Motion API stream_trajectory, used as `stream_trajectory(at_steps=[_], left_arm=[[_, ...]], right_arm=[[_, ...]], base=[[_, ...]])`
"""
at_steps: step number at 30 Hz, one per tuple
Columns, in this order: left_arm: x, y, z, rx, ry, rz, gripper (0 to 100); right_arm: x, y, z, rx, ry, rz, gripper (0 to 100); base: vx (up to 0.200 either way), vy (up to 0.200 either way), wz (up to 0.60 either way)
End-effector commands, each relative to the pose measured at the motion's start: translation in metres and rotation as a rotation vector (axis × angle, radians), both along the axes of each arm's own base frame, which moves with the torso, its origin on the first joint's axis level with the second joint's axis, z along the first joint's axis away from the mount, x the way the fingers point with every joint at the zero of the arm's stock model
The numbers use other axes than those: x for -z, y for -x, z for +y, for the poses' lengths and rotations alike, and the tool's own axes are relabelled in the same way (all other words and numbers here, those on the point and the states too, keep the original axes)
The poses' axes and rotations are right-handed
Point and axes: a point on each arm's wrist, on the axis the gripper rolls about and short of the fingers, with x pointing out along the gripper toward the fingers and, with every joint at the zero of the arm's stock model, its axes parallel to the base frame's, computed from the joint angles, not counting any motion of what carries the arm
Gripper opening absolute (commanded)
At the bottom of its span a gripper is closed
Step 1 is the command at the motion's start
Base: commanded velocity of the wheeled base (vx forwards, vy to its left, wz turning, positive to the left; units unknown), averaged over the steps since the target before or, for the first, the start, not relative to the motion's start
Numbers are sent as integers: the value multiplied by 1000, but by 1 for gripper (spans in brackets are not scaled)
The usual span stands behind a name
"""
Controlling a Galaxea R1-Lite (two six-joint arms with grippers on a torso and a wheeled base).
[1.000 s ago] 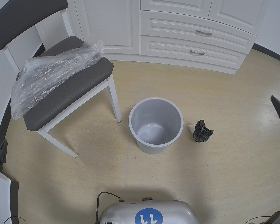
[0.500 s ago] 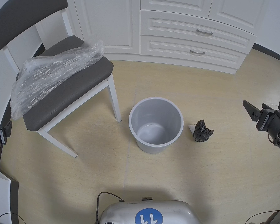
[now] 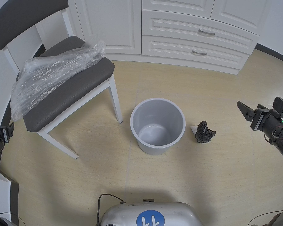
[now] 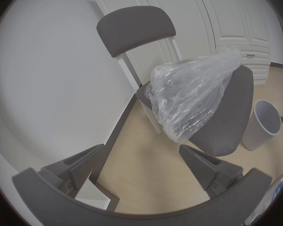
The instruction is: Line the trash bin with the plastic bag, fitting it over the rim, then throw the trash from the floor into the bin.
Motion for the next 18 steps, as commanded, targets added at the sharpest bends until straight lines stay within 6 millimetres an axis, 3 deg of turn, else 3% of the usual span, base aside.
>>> stream_trajectory(at_steps=[1,7,11,18], left_arm=[[7,-8,5,-7,21,25,100],[3,-20,12,-27,76,-34,100],[-4,-12,13,-37,73,-77,100],[-13,-1,-7,36,66,-107,100]], right_arm=[[0,-1,0,1,1,2,100],[0,0,0,-3,-2,-1,100],[-1,2,0,-6,-1,-7,100],[-4,4,-1,-1,-4,-19,100]], base=[[0,0,0],[0,0,0],[0,0,0],[0,0,0]])
